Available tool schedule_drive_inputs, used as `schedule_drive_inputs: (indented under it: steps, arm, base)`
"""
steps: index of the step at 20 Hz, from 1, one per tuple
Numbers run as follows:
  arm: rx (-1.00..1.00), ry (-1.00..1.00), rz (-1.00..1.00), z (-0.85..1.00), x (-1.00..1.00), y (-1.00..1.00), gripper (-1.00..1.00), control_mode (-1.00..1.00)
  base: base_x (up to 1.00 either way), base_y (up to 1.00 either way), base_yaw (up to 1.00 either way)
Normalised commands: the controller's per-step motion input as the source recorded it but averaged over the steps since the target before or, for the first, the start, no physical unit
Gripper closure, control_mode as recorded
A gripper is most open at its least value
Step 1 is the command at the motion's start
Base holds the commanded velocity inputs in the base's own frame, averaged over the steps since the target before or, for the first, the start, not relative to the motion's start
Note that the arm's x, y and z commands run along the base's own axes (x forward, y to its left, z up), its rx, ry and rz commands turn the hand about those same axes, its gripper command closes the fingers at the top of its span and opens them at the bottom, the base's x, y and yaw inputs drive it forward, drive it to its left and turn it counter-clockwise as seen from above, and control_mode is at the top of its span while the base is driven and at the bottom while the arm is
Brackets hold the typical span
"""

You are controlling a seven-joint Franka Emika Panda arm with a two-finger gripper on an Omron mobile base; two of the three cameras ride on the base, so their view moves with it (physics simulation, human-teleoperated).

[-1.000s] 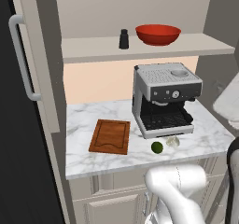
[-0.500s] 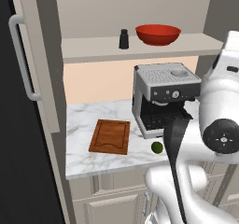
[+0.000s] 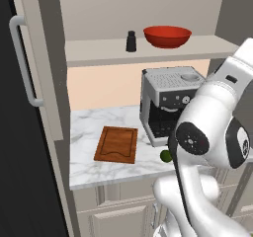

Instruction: Open the cabinet. Place the bowl and condiment on the counter. Then place the lime and garlic on the cutting board.

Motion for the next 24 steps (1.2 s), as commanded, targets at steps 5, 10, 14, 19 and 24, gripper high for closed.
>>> schedule_drive_inputs:
  steps: [5,10,14,19,24]
  arm:
    - [0.22,-0.11,-0.08,0.00,0.25,-0.09,-1.00,-1.00]
    - [0.23,0.00,-0.06,0.00,0.37,-0.19,-1.00,-1.00]
    - [0.20,0.00,-0.06,0.00,0.36,-0.21,-1.00,-1.00]
    - [0.15,0.00,-0.07,0.00,0.29,-0.41,-1.00,-1.00]
    - [0.09,0.00,-0.12,0.00,0.26,-0.57,-1.00,-1.00]
  base:
    - [0.00,0.00,0.00]
    - [0.00,0.00,0.00]
    - [0.00,0.00,0.00]
    - [0.00,0.00,0.00]
    - [0.00,0.00,0.00]
